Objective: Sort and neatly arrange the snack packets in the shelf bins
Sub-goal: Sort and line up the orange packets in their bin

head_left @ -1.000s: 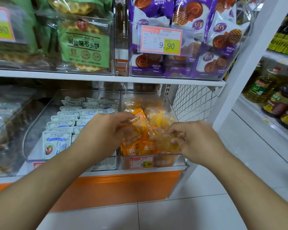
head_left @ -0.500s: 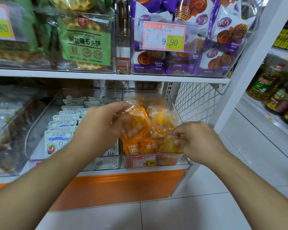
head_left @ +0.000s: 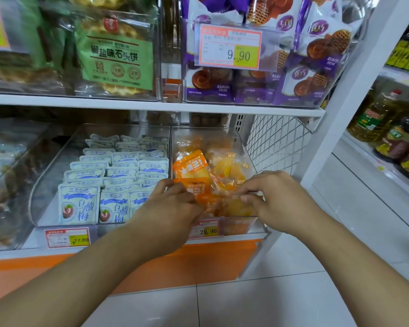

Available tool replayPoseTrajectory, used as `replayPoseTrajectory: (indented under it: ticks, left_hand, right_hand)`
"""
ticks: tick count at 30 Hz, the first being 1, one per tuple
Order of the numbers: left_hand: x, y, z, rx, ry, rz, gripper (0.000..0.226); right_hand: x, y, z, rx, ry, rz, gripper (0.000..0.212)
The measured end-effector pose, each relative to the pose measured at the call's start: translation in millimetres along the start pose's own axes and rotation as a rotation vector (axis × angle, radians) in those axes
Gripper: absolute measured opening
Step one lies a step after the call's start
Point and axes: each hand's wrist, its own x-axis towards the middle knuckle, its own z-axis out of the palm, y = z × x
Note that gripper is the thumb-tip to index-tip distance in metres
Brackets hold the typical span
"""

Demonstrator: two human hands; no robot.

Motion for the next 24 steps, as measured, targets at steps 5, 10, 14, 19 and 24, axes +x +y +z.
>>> replayPoseTrajectory:
  ticks: [5, 10, 14, 19, 24]
  left_hand:
    - [6, -3, -7, -0.021, -0.1, -0.024, 0.024]
    - [8, -6, -12, -0.106, -0.079, -0.063, 0.046]
    - [23, -7, -20, -0.261, 0.079, -0.151, 0.029]
    - [45, -6, -19, -0.257, -0.072, -0.243, 0.024]
    - [55, -4, -26, -0.286, -0.178, -0.277, 0.021]
  right_hand:
    - [5, -10, 11, -0.155, -0.138, -0.082, 0.021]
    - [5, -4, 11, -0.207, -0.179, -0.116, 0.02]
    - [1, 6, -2, -0.004, -0.029, 0.049, 0.015]
    - [-3, 4, -7, 0.121, 0.044, 0.149, 0.014]
    - [-3, 5, -2, 0.196, 0.019, 0.2, 0.015]
